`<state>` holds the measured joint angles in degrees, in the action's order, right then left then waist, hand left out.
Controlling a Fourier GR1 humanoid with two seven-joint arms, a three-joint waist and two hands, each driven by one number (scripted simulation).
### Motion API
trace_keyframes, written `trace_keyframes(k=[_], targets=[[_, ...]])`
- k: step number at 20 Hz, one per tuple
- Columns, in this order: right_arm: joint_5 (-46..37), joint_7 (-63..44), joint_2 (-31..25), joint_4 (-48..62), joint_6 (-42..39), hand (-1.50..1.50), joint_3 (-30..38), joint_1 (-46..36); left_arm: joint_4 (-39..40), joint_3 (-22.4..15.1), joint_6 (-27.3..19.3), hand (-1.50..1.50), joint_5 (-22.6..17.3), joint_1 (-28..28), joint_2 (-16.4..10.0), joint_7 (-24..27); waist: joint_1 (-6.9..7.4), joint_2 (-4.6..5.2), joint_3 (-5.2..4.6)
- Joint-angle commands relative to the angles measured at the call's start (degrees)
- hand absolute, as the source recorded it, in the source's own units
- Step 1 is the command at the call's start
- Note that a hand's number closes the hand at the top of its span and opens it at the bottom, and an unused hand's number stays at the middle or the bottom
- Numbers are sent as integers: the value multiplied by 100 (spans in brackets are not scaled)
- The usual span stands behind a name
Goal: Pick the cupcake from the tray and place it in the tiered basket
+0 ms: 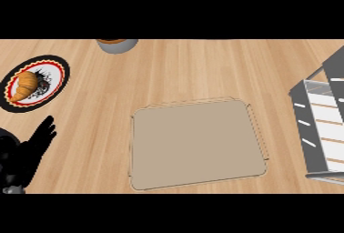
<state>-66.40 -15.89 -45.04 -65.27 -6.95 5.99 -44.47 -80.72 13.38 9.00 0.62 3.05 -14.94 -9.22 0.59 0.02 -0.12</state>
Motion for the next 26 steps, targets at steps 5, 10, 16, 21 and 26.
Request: trace_keyframes(k=[5,10,16,21,26], targets=[[49,-378,263,990,-762,150,195,-354,239,45,-51,0,53,-216,16,104,5,12,9],[137,-672,174,1645,-1338,-150,437,-165,273,-89,-262,0,176,-265,244,-36,-16,16,11],[399,-1042,381,1447,-815,-150,943,-77,14,-116,-223,0,212,-206,195,-163,-30,1,14],[654,-885,171,943,-300,-150,1334,-228,42,-39,-148,0,179,-91,151,37,-54,-6,14],[1105,-1414,181,285,-58,-150,2028,-227,329,149,26,0,23,-32,41,272,-108,-25,9]])
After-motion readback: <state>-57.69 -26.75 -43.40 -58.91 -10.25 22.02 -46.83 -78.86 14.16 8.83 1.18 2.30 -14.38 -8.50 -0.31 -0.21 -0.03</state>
